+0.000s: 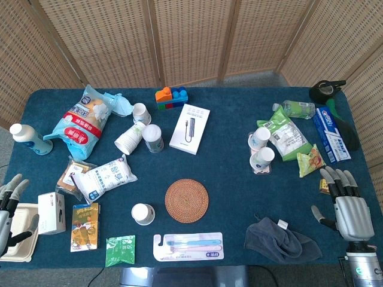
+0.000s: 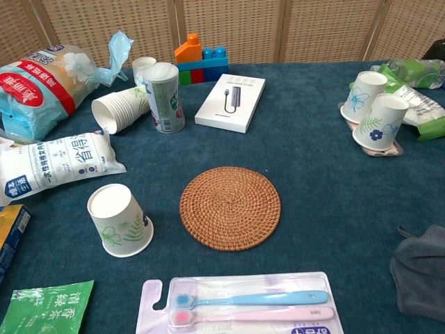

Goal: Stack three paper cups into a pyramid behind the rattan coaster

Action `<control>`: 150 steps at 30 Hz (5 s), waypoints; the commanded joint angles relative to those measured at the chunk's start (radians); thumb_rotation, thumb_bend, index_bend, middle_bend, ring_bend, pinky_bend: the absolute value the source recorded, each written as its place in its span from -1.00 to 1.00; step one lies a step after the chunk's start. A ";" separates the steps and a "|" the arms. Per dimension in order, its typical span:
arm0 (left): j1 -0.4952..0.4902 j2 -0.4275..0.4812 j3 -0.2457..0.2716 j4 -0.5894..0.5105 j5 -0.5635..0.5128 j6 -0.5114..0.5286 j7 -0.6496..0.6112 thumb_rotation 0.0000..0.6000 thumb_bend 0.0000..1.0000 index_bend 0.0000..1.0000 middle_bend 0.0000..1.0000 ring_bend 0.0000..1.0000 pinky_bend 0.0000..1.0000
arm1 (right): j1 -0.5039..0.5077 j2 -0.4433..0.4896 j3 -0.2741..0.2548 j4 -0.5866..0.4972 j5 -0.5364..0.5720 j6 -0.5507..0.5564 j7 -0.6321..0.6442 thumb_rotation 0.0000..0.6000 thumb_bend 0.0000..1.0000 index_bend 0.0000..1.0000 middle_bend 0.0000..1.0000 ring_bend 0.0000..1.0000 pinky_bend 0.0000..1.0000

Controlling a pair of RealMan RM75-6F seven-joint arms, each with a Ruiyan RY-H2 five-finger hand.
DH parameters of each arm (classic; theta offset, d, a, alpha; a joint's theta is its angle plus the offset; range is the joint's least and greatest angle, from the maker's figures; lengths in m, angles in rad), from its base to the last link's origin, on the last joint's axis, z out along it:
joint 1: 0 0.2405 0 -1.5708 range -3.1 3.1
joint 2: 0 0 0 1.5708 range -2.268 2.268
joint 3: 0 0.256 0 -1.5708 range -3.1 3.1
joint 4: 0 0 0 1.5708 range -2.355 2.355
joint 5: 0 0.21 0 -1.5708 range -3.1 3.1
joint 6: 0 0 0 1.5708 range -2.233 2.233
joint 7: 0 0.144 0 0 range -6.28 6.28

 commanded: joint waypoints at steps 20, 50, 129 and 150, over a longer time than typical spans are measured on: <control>-0.169 0.065 0.030 -0.217 0.034 -0.313 0.391 1.00 -0.08 -0.94 -1.00 -1.00 -0.41 | -0.010 0.009 -0.002 0.030 -0.002 0.019 0.070 1.00 -0.31 -1.00 -1.00 -1.00 -1.00; -0.359 -0.169 -0.012 -0.236 -0.191 -0.544 0.737 1.00 -0.20 -0.68 -1.00 -1.00 -1.00 | -0.058 0.046 -0.014 0.032 -0.006 0.065 0.118 1.00 -0.31 -1.00 -1.00 -1.00 -1.00; -0.757 -0.436 -0.254 0.055 -0.571 -0.643 0.644 1.00 -0.20 -0.24 -1.00 -1.00 -0.83 | -0.097 0.087 -0.017 -0.008 -0.007 0.084 0.117 1.00 -0.30 -1.00 -1.00 -1.00 -1.00; -0.971 -0.662 -0.276 0.315 -0.734 -0.664 0.760 1.00 -0.20 -0.24 -1.00 -1.00 -0.87 | -0.104 0.099 -0.011 -0.018 0.004 0.088 0.122 1.00 -0.30 -1.00 -1.00 -1.00 -1.00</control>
